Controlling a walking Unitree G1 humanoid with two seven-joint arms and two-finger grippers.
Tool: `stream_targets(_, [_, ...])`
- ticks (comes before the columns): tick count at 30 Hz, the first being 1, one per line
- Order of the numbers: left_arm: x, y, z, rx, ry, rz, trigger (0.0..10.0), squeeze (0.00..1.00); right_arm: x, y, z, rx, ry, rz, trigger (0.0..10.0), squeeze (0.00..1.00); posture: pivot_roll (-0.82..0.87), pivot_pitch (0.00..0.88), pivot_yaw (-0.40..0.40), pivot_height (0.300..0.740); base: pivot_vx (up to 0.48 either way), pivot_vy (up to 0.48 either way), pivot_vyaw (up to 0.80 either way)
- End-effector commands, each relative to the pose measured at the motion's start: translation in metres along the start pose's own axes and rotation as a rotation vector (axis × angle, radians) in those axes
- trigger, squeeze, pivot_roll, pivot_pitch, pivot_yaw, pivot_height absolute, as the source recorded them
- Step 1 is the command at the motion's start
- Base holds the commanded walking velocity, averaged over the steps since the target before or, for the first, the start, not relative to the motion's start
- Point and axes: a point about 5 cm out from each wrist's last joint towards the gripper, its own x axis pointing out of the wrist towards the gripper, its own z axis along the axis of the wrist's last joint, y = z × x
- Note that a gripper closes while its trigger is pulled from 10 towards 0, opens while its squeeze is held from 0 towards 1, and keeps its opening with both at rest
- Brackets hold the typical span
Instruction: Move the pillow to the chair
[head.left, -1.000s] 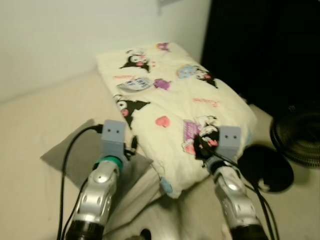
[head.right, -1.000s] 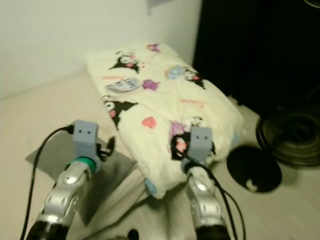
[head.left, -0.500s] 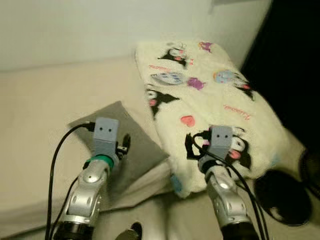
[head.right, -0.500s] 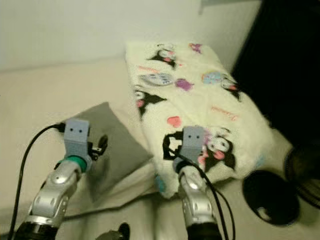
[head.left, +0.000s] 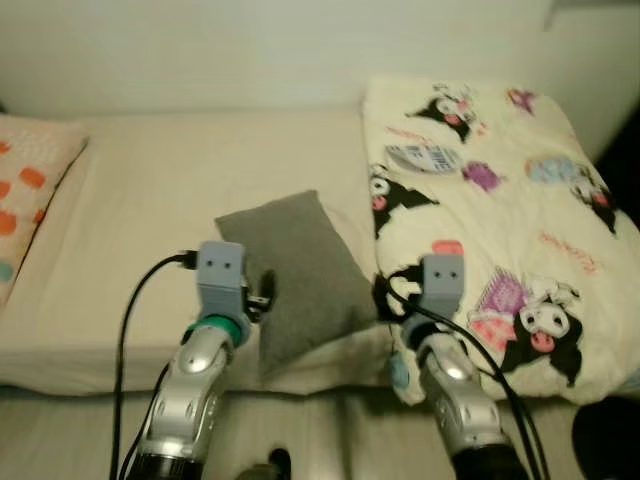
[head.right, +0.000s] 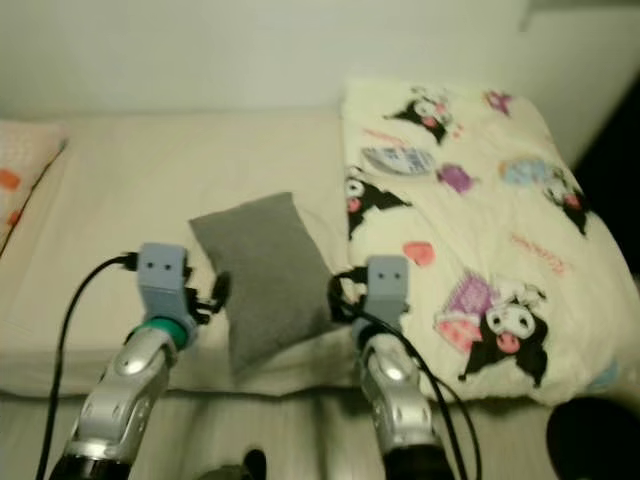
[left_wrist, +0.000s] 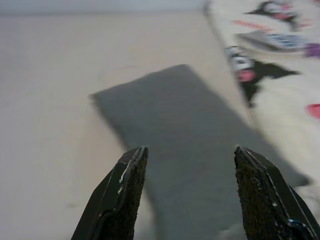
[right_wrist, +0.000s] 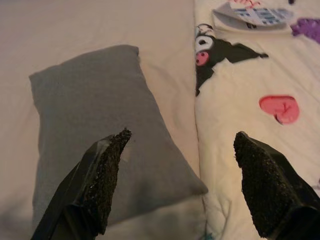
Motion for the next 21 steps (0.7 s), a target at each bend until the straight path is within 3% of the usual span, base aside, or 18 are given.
stream_targets(1, [-0.0025,0.0015,-0.0047,-0.001,0.019,0.0,10.0,0.0,-0.0032,0.0017,-0.0087,0.011,0.029,-0.005,10.0,0.0,0.11,0.046,0.069,0.726,0.0,0.0,0.78])
stream_targets(12, [-0.0012,0.0044,0.0009,-0.021,-0.014,-0.011,10.0,0.0,-0.0059,-0.0022,-0.0103,0.039,0.035,-0.035,10.0,0.0,0.1,0.041,0.072,0.726,0.0,0.0,0.0])
stream_targets(21, [-0.0015,0.0077,0.0019,-0.03,-0.021,0.0,10.0,0.0,-0.0043,0.0009,-0.0107,0.028,0.04,-0.025,10.0,0.0,0.11,0.035,0.07,0.726,0.344,0.0,0.0])
